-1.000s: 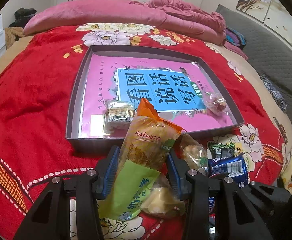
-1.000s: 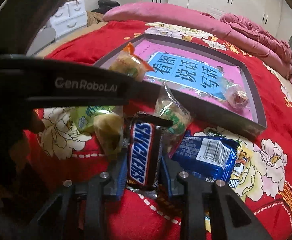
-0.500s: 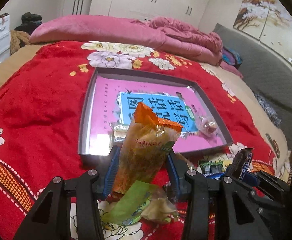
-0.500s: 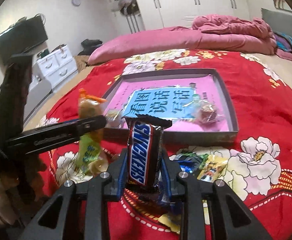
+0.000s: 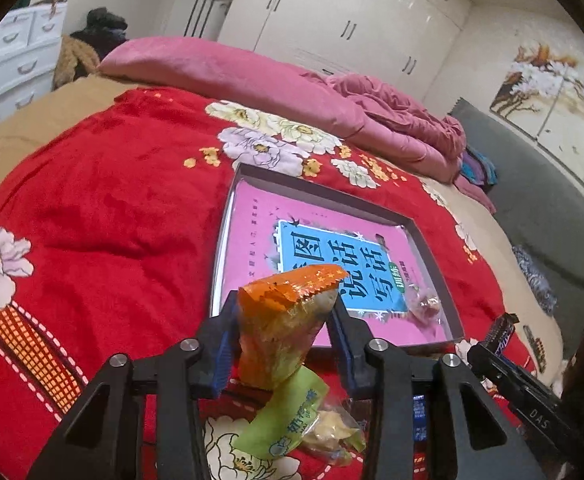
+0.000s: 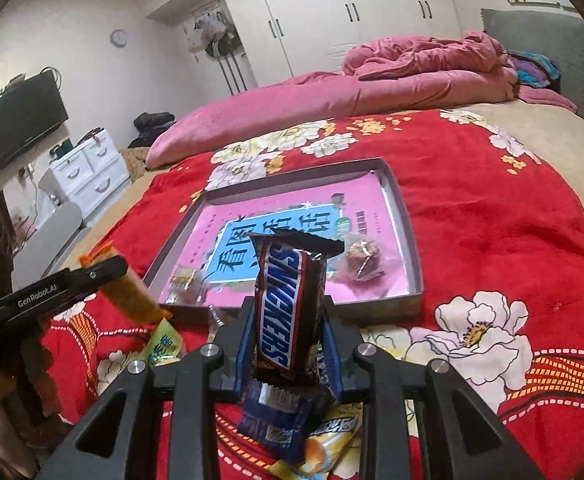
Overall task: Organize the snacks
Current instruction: 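Lift the bread bag with the left tool while the right tool lifts the Snickers bar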
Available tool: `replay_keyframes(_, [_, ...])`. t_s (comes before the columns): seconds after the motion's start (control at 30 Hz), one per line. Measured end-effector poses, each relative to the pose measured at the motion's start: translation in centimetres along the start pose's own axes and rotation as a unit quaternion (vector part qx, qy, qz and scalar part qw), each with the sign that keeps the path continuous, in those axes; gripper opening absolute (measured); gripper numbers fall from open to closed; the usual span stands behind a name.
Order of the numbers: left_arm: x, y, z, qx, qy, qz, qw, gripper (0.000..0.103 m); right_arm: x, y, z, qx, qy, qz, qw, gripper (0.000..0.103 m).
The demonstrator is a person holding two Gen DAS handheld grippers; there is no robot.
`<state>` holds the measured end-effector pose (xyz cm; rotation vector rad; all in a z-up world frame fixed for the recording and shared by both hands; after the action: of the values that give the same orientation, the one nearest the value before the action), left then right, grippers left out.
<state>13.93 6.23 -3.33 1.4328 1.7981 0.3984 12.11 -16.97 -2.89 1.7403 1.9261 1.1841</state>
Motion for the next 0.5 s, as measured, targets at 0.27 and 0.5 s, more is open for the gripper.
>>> replay_keyframes(0.27, [-0.2,0.9,-0.8,-0.03,-0.006,-0.002,0.9995,0.039,-0.3,0.5,0.1,-0.007,-0.004,0.003,1.0,0.03])
replay_keyframes(0.5, [-0.5,1.7,-0.2,-0.035,-0.019,-0.009,0.9992,0.039,-0.9,1.1,0.4,-0.014,-0.008,0.009,1.0,0.03])
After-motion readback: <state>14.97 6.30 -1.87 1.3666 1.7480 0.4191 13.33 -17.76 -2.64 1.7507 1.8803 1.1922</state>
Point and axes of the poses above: each gripper's, at about its wrist camera, not at the fingertips, and z roughly the way its jaws point, x to its left, y to its top, the point moved 7 cm from there along z, roughly the way its jaws point, and after that the axes turned 1 degree about x, right-handed, at the moved point
